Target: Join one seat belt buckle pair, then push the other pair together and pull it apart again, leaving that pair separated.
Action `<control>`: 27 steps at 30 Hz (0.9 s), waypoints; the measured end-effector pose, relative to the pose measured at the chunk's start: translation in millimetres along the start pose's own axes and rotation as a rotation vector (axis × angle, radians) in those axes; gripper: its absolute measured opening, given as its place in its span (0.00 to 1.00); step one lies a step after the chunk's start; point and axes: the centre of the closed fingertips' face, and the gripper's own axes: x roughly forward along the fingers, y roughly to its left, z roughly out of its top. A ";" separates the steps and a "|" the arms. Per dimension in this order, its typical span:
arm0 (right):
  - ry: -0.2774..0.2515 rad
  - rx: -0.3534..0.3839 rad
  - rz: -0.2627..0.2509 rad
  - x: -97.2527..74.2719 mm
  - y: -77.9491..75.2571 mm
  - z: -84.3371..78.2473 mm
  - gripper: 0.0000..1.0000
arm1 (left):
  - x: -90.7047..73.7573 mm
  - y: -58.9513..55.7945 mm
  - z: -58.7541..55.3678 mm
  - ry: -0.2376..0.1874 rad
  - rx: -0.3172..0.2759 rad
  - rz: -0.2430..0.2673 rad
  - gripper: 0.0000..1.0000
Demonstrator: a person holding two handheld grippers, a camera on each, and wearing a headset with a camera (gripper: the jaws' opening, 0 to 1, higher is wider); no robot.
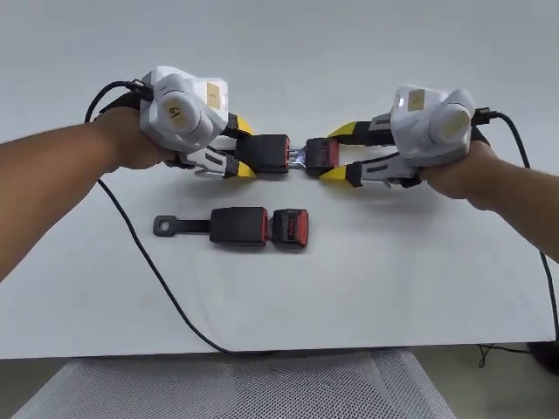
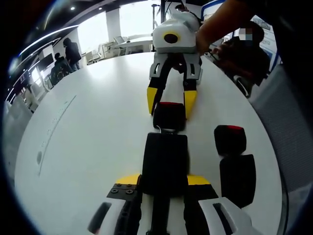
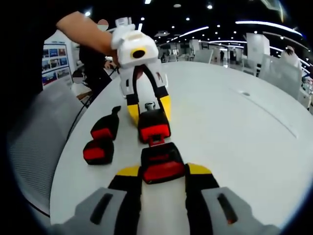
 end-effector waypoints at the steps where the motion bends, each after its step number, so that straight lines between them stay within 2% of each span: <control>1: 0.009 -0.005 0.001 0.5 -0.3 0.4 0.34 | 0.0 -0.1 0.1 0.001 0.000 0.000 0.34; 10: 0.030 0.018 -0.007 6.9 0.3 4.1 0.33 | 0.1 -1.4 0.7 0.037 0.031 -0.015 0.33; 13: 0.021 0.038 -0.006 16.3 3.1 10.9 0.33 | 0.2 -1.8 0.3 0.043 0.035 -0.016 0.33; 14: 0.030 0.023 -0.015 18.0 2.8 11.7 0.33 | 0.2 -1.8 0.0 0.044 0.034 -0.016 0.33; 17: 0.039 0.029 -0.017 17.4 3.8 11.6 0.33 | 0.3 -1.9 -0.6 0.041 0.036 -0.016 0.33; 22: 0.057 0.046 -0.059 19.2 4.2 13.1 0.33 | 0.0 -1.8 -0.5 0.044 0.034 -0.018 0.32; 27: 0.071 0.050 -0.061 18.7 3.5 14.2 0.33 | -0.5 -1.6 0.2 0.052 0.040 -0.020 0.33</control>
